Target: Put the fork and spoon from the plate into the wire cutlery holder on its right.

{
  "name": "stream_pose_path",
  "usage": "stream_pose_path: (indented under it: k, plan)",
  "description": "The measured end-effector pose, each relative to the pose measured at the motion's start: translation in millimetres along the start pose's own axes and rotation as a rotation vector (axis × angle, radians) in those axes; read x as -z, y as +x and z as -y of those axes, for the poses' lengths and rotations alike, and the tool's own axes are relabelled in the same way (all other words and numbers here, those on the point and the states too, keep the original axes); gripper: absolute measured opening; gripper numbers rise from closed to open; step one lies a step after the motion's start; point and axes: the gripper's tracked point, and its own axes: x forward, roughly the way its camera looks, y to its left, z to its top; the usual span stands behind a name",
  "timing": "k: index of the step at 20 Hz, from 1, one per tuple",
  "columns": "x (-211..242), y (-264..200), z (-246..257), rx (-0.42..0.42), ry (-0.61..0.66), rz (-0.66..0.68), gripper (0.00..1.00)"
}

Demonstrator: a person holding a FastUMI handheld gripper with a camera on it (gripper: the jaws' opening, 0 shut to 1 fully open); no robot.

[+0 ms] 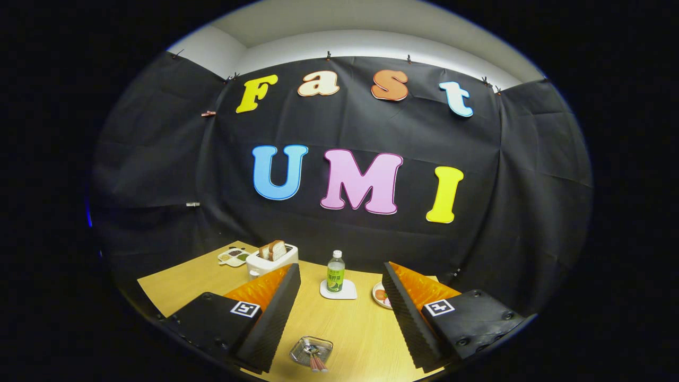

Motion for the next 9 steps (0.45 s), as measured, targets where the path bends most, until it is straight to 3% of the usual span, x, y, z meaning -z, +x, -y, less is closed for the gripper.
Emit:
stream_pose_path:
  k: [9]
  plan:
    - [0.0,-1.2,2.4,0.014,0.002,-0.004,0.96]
